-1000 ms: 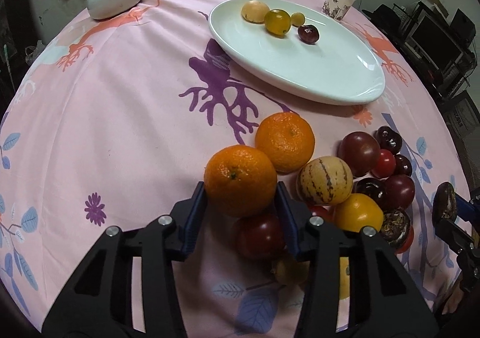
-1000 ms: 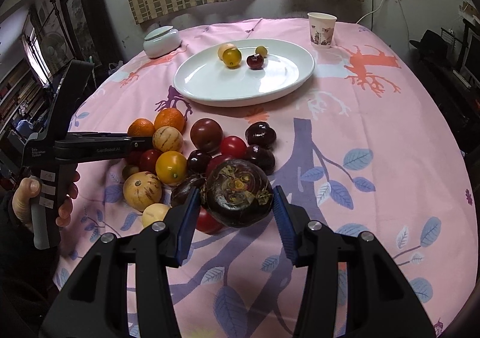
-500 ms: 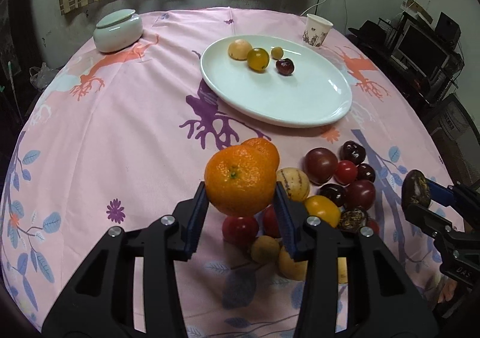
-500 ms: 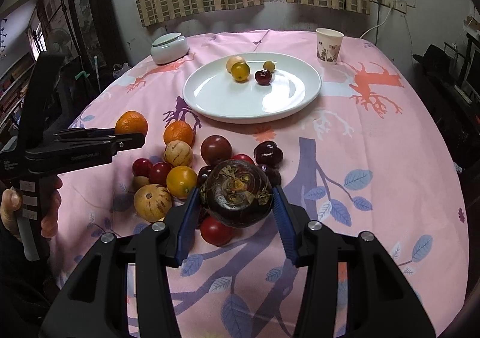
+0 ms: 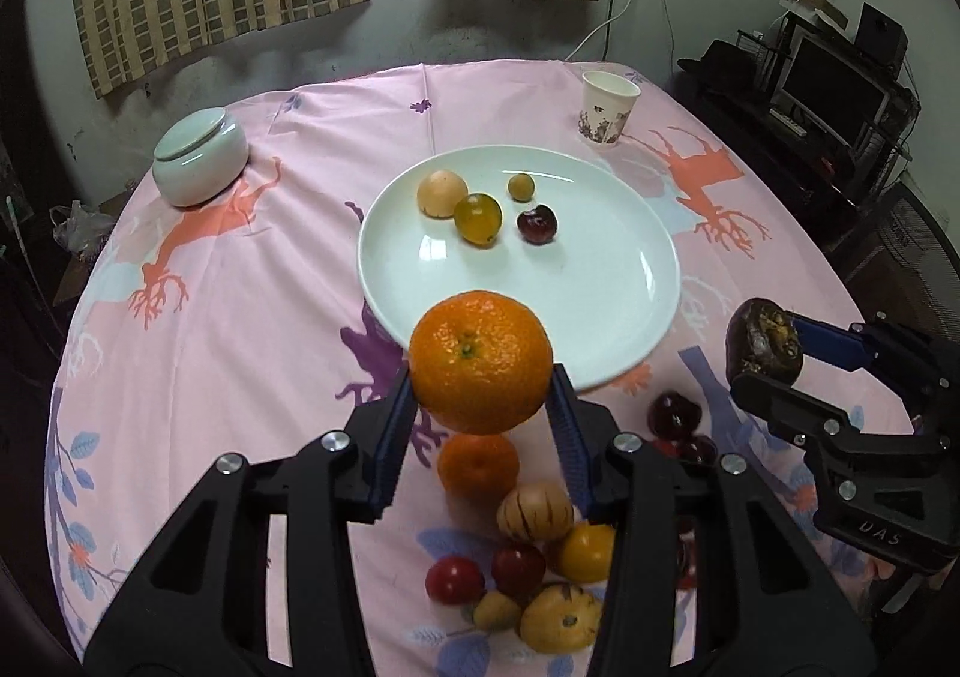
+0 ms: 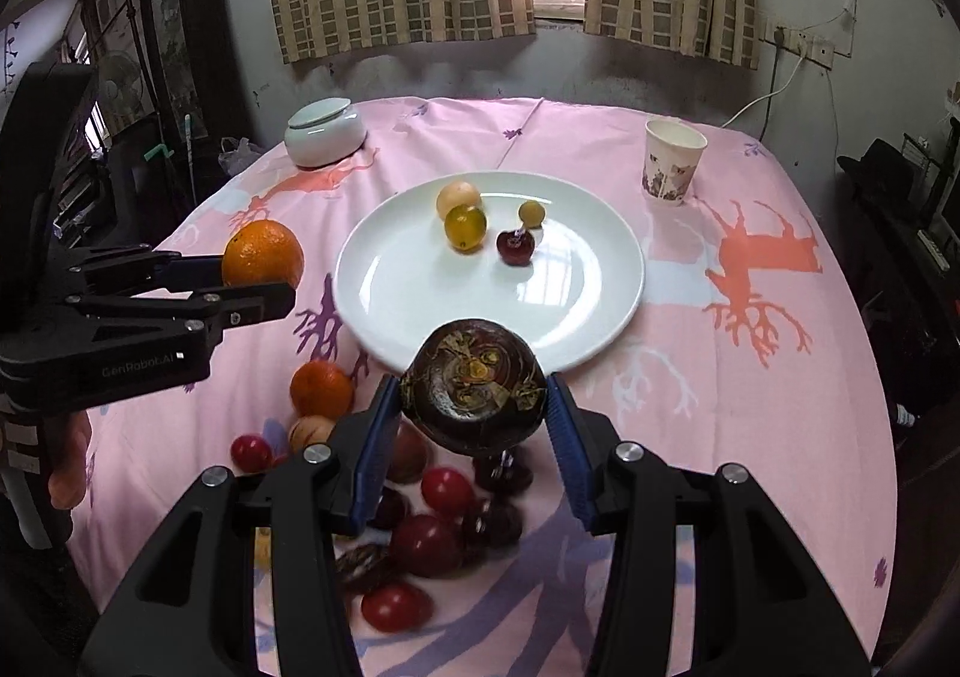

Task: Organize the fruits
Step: 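Carry the orange and mangosteen onto the white plate and release them, then withdraw both tools from the plate toward the remaining fruits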

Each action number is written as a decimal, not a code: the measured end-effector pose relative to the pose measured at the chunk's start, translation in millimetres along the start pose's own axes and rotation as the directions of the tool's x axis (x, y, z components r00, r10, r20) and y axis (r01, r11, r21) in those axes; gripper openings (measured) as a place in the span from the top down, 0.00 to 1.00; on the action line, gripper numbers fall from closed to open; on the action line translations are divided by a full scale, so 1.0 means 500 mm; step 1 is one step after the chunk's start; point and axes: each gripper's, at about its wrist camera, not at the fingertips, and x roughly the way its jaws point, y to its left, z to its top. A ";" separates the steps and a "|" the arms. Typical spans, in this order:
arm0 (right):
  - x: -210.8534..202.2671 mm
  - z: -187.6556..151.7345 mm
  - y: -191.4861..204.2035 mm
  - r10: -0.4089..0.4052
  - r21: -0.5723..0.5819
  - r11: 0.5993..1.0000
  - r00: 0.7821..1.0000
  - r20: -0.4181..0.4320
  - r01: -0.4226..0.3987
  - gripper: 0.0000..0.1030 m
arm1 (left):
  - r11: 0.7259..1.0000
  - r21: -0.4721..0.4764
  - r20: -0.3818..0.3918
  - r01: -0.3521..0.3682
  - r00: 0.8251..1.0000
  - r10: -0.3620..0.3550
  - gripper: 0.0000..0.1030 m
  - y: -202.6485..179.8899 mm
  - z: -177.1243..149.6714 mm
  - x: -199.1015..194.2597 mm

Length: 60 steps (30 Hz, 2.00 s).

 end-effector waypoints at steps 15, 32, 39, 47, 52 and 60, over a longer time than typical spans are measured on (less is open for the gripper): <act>0.317 0.175 -0.096 -0.126 -0.023 0.992 0.980 -0.156 0.123 0.52 | 0.994 -0.077 -0.175 -0.082 0.982 0.067 0.57 0.067 0.178 0.302; 0.338 0.204 -0.073 -0.333 -0.177 0.933 0.939 -0.090 0.314 0.37 | 0.991 -0.064 -0.150 -0.118 0.983 0.107 0.15 0.072 0.213 0.299; 0.180 0.192 -0.059 -0.244 -0.092 0.966 0.970 0.003 0.243 0.37 | 0.997 -0.048 -0.064 -0.055 0.997 0.051 0.12 0.053 0.185 0.146; -0.035 0.054 0.001 -0.174 -0.036 0.984 0.981 0.082 0.177 0.21 | 0.999 -0.014 0.090 -0.051 0.995 0.052 0.02 0.014 0.007 -0.082; -0.138 -0.081 0.043 -0.189 0.037 0.982 0.966 0.178 0.186 0.01 | 1.000 -0.016 0.099 -0.024 0.995 0.025 0.02 -0.006 -0.152 -0.153; -0.168 -0.217 0.097 -0.114 0.059 0.992 0.990 0.082 0.110 0.01 | 0.995 -0.045 0.087 -0.087 0.992 0.091 0.02 -0.003 -0.295 -0.183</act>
